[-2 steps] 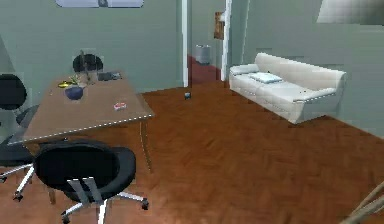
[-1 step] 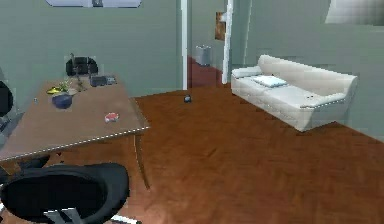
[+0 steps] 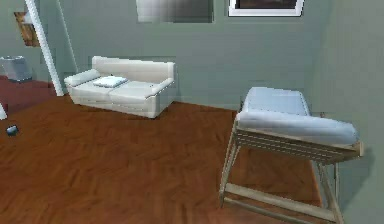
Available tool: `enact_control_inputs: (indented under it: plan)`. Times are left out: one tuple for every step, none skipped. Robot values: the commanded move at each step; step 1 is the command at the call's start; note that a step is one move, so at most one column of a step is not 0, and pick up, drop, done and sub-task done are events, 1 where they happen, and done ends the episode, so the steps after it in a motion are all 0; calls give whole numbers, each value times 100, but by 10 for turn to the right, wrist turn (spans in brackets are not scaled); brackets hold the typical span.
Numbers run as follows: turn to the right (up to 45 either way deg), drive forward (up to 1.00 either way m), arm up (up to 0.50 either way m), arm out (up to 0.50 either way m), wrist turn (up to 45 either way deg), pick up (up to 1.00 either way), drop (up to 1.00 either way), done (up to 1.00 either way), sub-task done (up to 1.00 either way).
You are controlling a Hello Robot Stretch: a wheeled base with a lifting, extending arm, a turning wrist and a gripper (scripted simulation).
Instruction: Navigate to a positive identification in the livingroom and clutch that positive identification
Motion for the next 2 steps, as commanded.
enact_control_inputs:
  plan:
    - [180, 0, 0, 0, 0, 0, 0, 0, 0]
    - [0, 10, 0, 0, 0, 0, 0, 0, 0]
